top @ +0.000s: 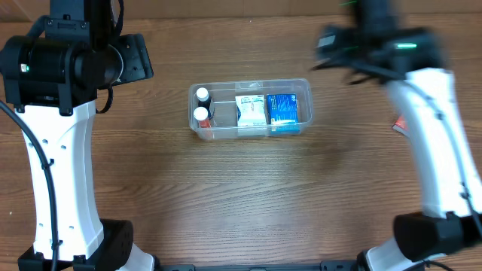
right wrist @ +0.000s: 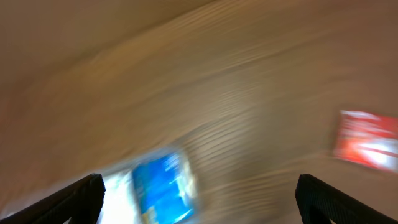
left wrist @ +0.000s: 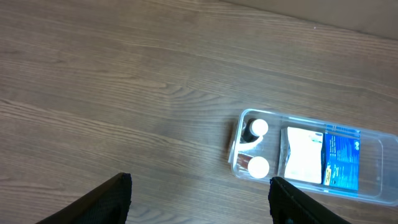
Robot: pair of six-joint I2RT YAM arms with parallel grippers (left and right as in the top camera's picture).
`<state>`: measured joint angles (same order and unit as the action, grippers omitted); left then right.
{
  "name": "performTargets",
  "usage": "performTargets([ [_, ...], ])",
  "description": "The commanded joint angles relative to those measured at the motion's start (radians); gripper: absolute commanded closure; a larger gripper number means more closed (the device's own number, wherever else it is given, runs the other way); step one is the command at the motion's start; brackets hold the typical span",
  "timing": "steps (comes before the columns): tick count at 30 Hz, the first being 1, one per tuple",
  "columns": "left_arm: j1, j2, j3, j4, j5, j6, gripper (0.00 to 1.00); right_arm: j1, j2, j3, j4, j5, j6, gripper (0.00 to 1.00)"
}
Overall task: Pack container
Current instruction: 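Move the right gripper to the red box and grasp it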
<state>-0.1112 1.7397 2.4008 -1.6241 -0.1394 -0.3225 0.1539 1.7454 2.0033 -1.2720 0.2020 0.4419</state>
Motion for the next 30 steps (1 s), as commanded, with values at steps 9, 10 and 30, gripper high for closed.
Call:
performTargets([
  [9,0.000,0.006,0.003,0.001,0.002,0.001,0.27,-0.455,0.212,-0.026,-0.108,-0.065,-0.031,0.00],
  [10,0.000,0.006,0.003,0.001,0.002,0.001,0.27,-0.472,0.232,-0.034,-0.111,-0.064,-0.031,0.00],
  [30,0.000,0.006,0.003,0.003,0.002,0.001,0.26,-0.537,0.410,-0.281,0.085,-0.065,-0.179,0.00],
])
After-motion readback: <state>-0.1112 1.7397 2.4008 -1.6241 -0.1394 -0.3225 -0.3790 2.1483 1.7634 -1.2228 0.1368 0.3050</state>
